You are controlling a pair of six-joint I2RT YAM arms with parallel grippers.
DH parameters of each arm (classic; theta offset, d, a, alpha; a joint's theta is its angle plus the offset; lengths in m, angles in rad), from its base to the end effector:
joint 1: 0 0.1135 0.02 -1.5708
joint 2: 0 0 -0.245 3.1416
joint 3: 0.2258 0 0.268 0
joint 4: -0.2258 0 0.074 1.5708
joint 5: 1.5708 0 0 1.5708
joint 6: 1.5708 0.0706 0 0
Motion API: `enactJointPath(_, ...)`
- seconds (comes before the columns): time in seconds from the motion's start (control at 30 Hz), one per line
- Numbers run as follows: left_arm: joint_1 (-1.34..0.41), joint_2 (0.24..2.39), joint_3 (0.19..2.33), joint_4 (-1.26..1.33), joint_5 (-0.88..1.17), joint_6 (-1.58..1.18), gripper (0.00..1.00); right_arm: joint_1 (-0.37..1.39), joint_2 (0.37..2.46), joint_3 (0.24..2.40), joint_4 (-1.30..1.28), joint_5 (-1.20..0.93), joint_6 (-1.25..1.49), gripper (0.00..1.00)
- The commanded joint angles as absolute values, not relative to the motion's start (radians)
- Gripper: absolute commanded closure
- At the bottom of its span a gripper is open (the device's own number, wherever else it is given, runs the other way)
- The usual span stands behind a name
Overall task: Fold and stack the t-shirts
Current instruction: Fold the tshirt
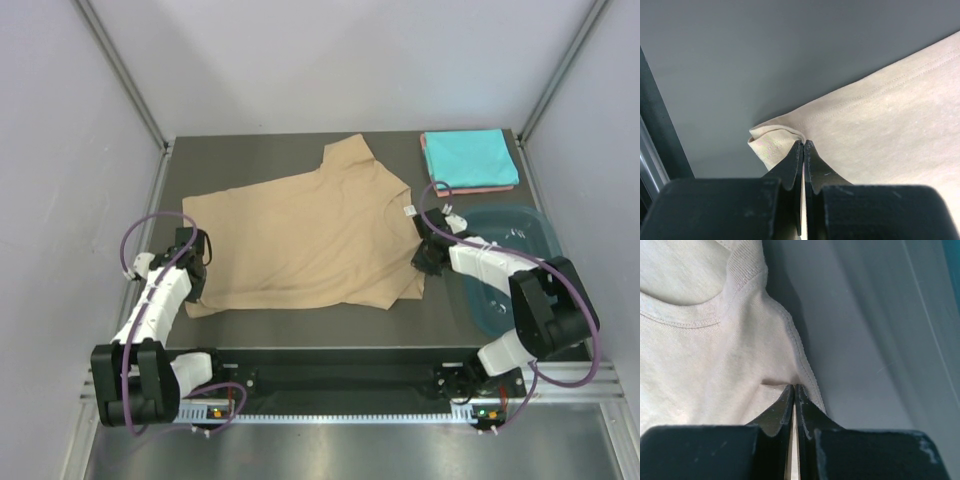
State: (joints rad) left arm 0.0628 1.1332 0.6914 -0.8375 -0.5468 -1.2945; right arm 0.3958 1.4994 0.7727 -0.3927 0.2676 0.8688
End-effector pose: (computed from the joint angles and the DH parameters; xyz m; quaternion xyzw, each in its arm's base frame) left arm 0.2138 0.0502 0.1493 -0.6285 0.7170 0.1373 0.2685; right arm 0.2836 0.0983 0.1013 0.2553 0.9320 0.0262 0.2558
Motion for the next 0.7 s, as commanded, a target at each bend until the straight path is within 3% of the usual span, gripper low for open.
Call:
enactJointPath(0.0, 0.058, 1.134, 0.695, -0.822, -0.566, -1.313, 1.00, 0.405, 1.461, 0.807, -0.429, 0.319, 0.862, 1.00)
enactJointPath(0.5, 0.051, 1.100, 0.707, -0.841, -0.529, -1.345, 1.00, 0.442, 1.255, 0.889, -0.503, 0.436, 0.779, 1.00)
enactJointPath(0.67, 0.049, 1.111, 0.729, -0.844, -0.548, -1.361, 1.00, 0.472, 1.272, 0.985, -0.482, 0.469, 0.712, 1.00)
